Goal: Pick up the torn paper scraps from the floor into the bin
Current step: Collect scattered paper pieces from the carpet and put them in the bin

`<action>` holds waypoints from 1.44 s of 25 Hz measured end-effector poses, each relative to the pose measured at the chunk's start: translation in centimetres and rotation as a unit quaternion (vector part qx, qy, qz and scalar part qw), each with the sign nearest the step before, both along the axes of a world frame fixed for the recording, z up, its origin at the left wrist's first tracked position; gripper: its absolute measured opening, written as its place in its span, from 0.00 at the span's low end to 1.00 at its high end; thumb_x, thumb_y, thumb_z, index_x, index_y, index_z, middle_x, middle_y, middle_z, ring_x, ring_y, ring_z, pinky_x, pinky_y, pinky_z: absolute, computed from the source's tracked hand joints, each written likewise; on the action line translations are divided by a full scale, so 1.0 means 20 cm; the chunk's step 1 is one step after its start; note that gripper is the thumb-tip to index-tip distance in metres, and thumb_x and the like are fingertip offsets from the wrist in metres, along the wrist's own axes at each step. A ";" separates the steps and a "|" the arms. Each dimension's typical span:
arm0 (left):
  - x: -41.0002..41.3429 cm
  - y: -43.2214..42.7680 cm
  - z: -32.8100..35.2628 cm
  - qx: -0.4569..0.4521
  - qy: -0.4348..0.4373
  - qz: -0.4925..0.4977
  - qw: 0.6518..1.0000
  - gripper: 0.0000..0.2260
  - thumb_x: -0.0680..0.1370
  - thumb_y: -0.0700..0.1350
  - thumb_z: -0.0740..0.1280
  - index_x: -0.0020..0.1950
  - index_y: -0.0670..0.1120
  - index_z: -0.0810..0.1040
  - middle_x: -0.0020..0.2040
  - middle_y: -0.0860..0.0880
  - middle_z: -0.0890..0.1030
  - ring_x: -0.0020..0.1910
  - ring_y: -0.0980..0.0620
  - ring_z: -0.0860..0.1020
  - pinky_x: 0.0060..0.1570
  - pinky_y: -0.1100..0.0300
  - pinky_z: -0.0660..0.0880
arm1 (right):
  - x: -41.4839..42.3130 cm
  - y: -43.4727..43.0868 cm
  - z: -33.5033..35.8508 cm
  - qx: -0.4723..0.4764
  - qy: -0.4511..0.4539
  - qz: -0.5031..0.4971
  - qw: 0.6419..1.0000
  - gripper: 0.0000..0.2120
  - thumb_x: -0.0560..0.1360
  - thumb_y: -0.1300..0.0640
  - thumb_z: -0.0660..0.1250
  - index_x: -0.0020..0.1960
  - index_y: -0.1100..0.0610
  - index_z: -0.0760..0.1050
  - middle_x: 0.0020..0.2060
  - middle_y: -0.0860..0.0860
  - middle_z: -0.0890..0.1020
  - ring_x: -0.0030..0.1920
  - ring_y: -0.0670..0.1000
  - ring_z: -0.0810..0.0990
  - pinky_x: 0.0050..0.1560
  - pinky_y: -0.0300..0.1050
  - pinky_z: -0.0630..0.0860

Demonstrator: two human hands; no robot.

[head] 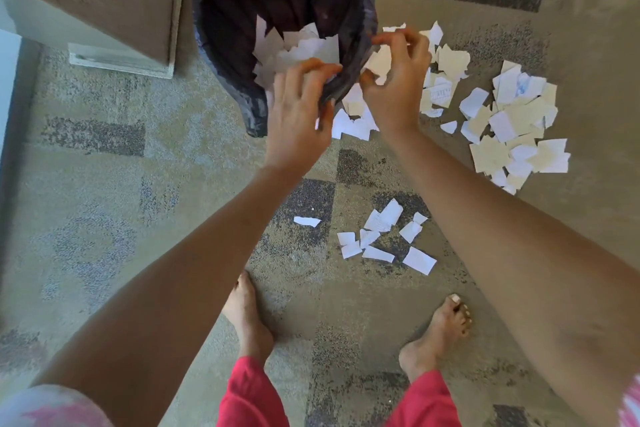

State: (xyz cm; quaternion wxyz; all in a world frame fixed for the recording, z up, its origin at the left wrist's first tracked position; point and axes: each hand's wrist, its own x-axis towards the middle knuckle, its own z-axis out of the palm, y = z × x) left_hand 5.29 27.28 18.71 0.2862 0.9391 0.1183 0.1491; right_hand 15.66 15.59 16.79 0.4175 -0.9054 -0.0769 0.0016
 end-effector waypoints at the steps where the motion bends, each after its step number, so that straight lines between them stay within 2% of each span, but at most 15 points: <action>1: -0.03 -0.07 -0.04 -0.001 -0.001 -0.035 0.999 0.19 0.73 0.38 0.67 0.63 0.47 0.76 0.60 0.47 0.76 0.56 0.45 0.73 0.54 0.51 0.72 | -0.03 -0.07 -0.05 -0.014 0.006 0.004 1.000 0.17 0.67 0.61 0.69 0.55 0.57 0.76 0.59 0.57 0.71 0.59 0.55 0.70 0.56 0.45 0.75; 5: -0.17 -0.32 -0.32 -0.002 0.067 -0.113 0.991 0.17 0.74 0.42 0.68 0.63 0.46 0.75 0.59 0.44 0.76 0.56 0.42 0.75 0.53 0.44 0.75 | -0.18 -0.37 -0.27 -0.113 0.059 0.043 0.991 0.20 0.68 0.59 0.71 0.60 0.57 0.75 0.62 0.59 0.70 0.62 0.59 0.70 0.55 0.41 0.72; 10: -0.43 -0.54 -0.69 0.003 0.211 -0.155 0.965 0.22 0.71 0.43 0.74 0.63 0.45 0.74 0.59 0.43 0.76 0.57 0.41 0.75 0.53 0.44 0.76 | -0.42 -0.71 -0.60 -0.167 0.146 0.100 0.970 0.22 0.68 0.58 0.73 0.60 0.56 0.74 0.62 0.59 0.70 0.64 0.59 0.70 0.59 0.48 0.73; 14: -0.64 -0.66 -0.93 0.000 0.331 -0.191 0.924 0.31 0.69 0.47 0.77 0.69 0.44 0.70 0.64 0.43 0.73 0.62 0.40 0.71 0.59 0.42 0.73 | -0.62 -0.89 -0.83 -0.227 0.209 0.185 0.933 0.26 0.68 0.57 0.74 0.65 0.53 0.71 0.66 0.57 0.67 0.68 0.58 0.65 0.62 0.51 0.72; 18: -0.79 -0.76 -1.10 0.063 0.382 -0.201 0.900 0.40 0.65 0.54 0.79 0.71 0.44 0.65 0.68 0.42 0.68 0.65 0.41 0.69 0.60 0.44 0.70 | -0.77 -0.96 -1.00 -0.339 0.219 0.286 0.869 0.38 0.63 0.47 0.77 0.69 0.51 0.67 0.71 0.59 0.62 0.71 0.63 0.60 0.59 0.65 0.73; 20: -0.85 -0.80 -1.16 0.116 0.393 -0.178 0.894 0.46 0.63 0.58 0.79 0.73 0.44 0.62 0.71 0.40 0.65 0.68 0.39 0.66 0.63 0.42 0.68 | -0.82 -0.98 -1.06 -0.387 0.217 0.326 0.835 0.46 0.59 0.42 0.78 0.72 0.48 0.61 0.75 0.58 0.55 0.74 0.65 0.54 0.60 0.72 0.69; 22: -0.89 -0.80 -1.20 0.138 0.420 -0.127 0.888 0.53 0.60 0.61 0.79 0.77 0.45 0.56 0.76 0.37 0.57 0.74 0.35 0.58 0.69 0.36 0.60 | -0.87 -1.00 -1.09 -0.420 0.228 0.347 0.807 0.55 0.57 0.37 0.78 0.75 0.46 0.53 0.77 0.58 0.45 0.76 0.66 0.46 0.63 0.78 0.62; 24: -0.91 -0.78 -1.23 0.119 0.453 -0.049 0.882 0.60 0.58 0.64 0.79 0.79 0.48 0.49 0.78 0.35 0.47 0.76 0.31 0.47 0.70 0.32 0.50 | -0.90 -0.99 -1.11 -0.446 0.220 0.356 0.791 0.59 0.57 0.35 0.78 0.77 0.45 0.47 0.77 0.58 0.41 0.76 0.67 0.42 0.63 0.80 0.58; 26: -0.92 -0.75 -1.24 0.084 0.477 0.032 0.874 0.64 0.54 0.67 0.78 0.79 0.50 0.44 0.78 0.34 0.40 0.76 0.30 0.41 0.70 0.31 0.48 | -0.96 -0.99 -1.12 -0.462 0.198 0.362 0.785 0.59 0.57 0.36 0.78 0.77 0.44 0.45 0.77 0.60 0.42 0.76 0.67 0.43 0.63 0.80 0.58; 29: -0.92 -0.72 -1.24 0.019 0.488 0.102 0.867 0.60 0.58 0.63 0.79 0.79 0.55 0.45 0.78 0.35 0.39 0.76 0.31 0.42 0.70 0.33 0.53 | -1.05 -0.98 -1.12 -0.459 0.159 0.372 0.791 0.54 0.59 0.42 0.80 0.75 0.43 0.52 0.77 0.60 0.51 0.75 0.67 0.50 0.61 0.78 0.63; 32: -0.93 -0.72 -1.23 0.011 0.455 0.130 0.881 0.45 0.65 0.55 0.79 0.75 0.58 0.58 0.78 0.39 0.50 0.75 0.35 0.53 0.68 0.38 0.61 | -1.10 -0.98 -1.12 -0.458 0.131 0.391 0.788 0.43 0.61 0.51 0.79 0.70 0.45 0.61 0.74 0.59 0.59 0.72 0.66 0.58 0.57 0.71 0.70; 34: -0.95 -0.73 -1.22 0.015 0.419 0.137 0.898 0.33 0.67 0.50 0.77 0.69 0.56 0.68 0.74 0.41 0.60 0.71 0.38 0.61 0.64 0.43 0.66 | -1.13 -0.98 -1.11 -0.453 0.113 0.400 0.789 0.36 0.61 0.57 0.79 0.64 0.48 0.66 0.69 0.59 0.64 0.69 0.65 0.62 0.53 0.67 0.72; 36: -0.94 -0.74 -1.21 0.004 0.399 0.140 0.906 0.23 0.68 0.46 0.76 0.60 0.52 0.73 0.69 0.42 0.65 0.66 0.40 0.65 0.60 0.46 0.70 | -1.16 -0.97 -1.10 -0.444 0.115 0.408 0.789 0.29 0.62 0.63 0.77 0.60 0.51 0.71 0.65 0.60 0.68 0.66 0.64 0.66 0.50 0.64 0.72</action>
